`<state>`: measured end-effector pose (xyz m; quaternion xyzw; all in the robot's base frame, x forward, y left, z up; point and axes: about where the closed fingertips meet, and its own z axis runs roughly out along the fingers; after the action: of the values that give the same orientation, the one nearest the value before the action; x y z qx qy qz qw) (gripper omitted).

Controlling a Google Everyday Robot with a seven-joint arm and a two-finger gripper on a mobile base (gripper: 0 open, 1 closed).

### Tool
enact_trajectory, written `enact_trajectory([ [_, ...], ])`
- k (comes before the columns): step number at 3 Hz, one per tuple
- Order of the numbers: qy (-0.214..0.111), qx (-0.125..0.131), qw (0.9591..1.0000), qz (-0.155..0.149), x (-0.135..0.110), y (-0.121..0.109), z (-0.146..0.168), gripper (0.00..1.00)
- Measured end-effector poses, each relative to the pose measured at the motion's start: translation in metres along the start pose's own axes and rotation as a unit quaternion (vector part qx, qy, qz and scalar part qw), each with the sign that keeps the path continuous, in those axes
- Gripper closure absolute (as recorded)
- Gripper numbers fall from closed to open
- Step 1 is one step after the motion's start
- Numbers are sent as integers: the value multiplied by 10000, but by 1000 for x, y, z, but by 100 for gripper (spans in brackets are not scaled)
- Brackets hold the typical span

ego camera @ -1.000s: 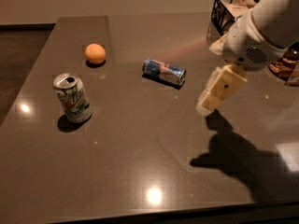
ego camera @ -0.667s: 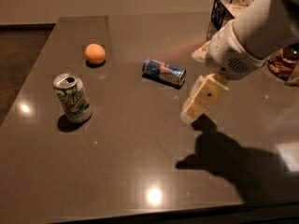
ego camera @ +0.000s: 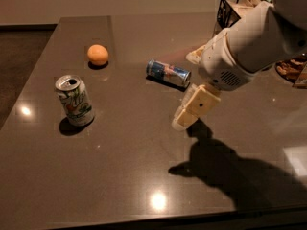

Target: Knock 7up can over

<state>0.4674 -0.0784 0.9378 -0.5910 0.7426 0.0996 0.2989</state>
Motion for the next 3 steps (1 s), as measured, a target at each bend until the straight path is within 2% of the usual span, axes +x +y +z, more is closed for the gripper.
enact_trajectory([
  [1, -17, -13, 10000, 18, 0, 1, 0, 0],
  [2, -396, -117, 9991, 28, -24, 7, 16, 0],
  [3, -827, -152, 9965, 31, -59, 15, 46, 0],
])
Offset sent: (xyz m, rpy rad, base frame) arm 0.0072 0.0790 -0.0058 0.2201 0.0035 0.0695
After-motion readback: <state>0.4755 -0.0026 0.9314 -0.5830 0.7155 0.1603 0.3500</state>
